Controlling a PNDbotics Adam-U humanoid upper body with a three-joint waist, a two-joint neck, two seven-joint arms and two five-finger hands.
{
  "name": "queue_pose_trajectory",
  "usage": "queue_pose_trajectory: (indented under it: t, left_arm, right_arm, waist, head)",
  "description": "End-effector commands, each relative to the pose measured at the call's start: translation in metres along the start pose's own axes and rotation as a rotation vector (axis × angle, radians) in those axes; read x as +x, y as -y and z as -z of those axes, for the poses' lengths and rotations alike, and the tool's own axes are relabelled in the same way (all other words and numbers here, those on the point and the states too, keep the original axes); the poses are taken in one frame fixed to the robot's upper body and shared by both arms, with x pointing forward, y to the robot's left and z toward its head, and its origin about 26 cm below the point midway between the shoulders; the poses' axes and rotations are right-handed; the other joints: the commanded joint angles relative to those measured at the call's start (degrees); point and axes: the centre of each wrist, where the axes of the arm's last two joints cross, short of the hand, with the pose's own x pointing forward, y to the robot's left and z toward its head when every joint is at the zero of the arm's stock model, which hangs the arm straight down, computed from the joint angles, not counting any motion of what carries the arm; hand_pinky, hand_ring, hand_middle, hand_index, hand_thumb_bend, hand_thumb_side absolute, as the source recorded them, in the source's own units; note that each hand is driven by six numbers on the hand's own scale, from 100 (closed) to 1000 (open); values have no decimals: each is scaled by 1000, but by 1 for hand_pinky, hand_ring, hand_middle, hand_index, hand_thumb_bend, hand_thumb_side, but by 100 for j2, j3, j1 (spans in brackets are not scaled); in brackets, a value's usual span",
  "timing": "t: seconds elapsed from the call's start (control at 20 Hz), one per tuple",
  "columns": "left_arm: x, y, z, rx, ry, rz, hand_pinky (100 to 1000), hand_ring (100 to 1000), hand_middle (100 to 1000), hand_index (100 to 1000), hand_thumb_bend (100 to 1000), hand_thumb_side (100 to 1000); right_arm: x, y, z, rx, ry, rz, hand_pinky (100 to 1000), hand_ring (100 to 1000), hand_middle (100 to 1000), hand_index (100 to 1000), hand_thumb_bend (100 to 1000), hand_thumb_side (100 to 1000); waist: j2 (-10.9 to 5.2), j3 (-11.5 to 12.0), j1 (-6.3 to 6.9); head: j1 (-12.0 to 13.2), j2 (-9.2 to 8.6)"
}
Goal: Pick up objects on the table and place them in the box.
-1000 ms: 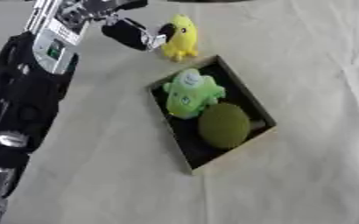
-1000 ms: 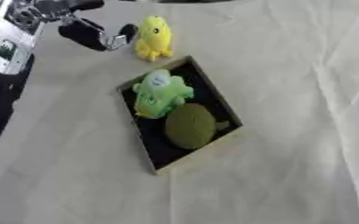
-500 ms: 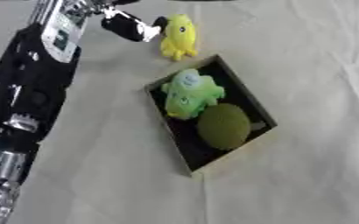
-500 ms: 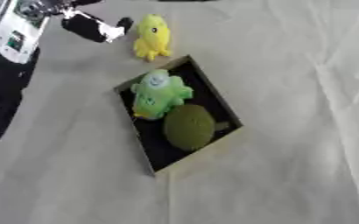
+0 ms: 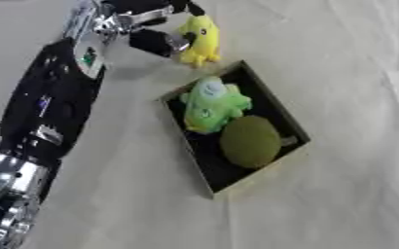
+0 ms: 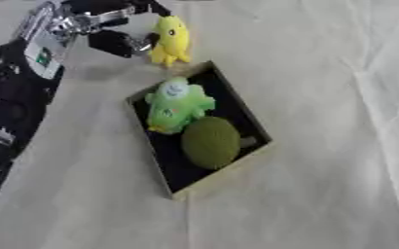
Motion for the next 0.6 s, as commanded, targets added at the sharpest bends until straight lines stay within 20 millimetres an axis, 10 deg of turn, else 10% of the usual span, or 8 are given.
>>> queue_pose_trajectory:
  t: [0.05, 0.6]
  left_arm:
    - [-2, -13, -1, 3, 11, 51, 1000, 952, 871, 963, 100, 840]
    - [-12, -8, -3, 10, -89, 107, 989, 957, 880, 973, 100, 625]
  right_arm:
    - [7, 2, 6, 12, 30, -6, 904, 866, 616, 772, 100, 529]
    - [7, 0, 7, 14, 23, 6, 905, 863, 610, 769, 100, 526]
  waist:
    - [-119, -26, -18]
    - [-25, -125, 32]
  head:
    - [31, -98]
    - [77, -160]
